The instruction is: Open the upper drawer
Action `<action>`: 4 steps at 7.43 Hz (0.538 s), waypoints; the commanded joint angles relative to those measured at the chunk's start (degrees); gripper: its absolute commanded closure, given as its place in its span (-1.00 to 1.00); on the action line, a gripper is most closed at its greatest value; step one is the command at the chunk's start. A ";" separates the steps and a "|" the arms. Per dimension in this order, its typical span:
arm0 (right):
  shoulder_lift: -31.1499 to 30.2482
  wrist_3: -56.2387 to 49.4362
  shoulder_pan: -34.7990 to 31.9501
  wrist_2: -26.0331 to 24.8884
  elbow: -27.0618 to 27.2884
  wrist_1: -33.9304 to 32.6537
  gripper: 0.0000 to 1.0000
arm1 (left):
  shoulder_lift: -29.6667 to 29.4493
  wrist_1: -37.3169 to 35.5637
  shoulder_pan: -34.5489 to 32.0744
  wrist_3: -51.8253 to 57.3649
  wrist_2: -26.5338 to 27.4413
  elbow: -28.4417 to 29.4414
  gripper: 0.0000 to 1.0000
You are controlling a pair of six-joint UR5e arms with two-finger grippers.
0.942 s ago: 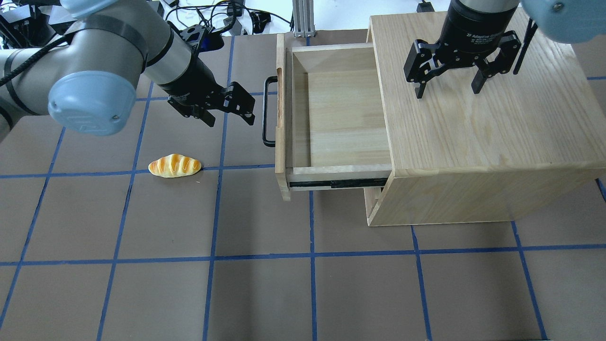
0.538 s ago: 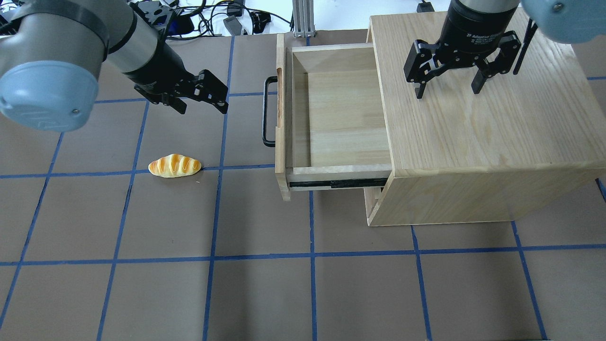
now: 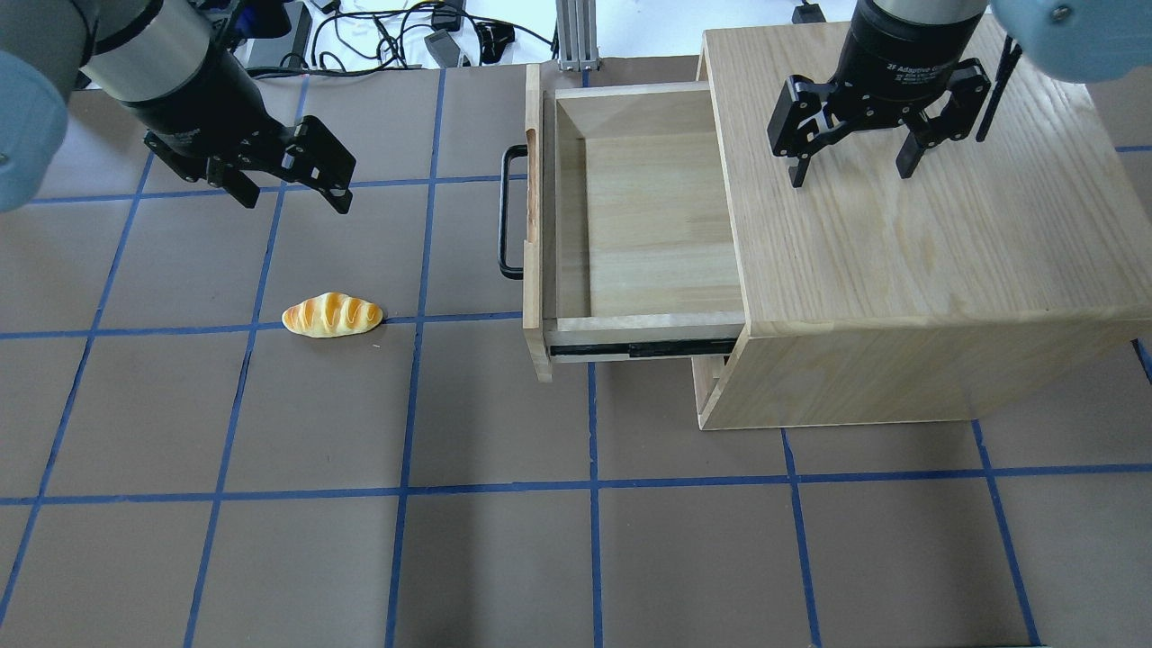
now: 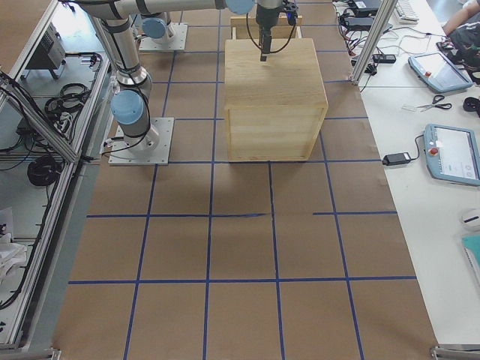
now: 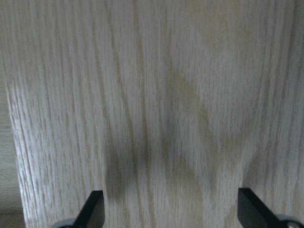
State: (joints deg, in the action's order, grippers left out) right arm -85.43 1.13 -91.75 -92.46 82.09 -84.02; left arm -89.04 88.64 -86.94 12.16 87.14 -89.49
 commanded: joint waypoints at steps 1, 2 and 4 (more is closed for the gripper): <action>0.00 0.01 -0.01 0.00 0.00 0.00 -1.00 | 0.36 1.80 0.02 -0.82 3.22 1.24 -1.00; 0.00 0.01 -0.01 0.00 0.00 0.00 -1.00 | -0.16 2.07 0.11 -4.13 3.13 2.38 -1.00; 0.00 -0.08 -0.01 0.00 0.00 0.00 -1.00 | -0.95 4.08 0.11 -4.95 3.13 4.14 -1.00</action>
State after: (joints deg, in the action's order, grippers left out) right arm -85.43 1.13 -91.75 -92.46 82.09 -84.02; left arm -89.54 91.60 -86.88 8.03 90.22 -86.58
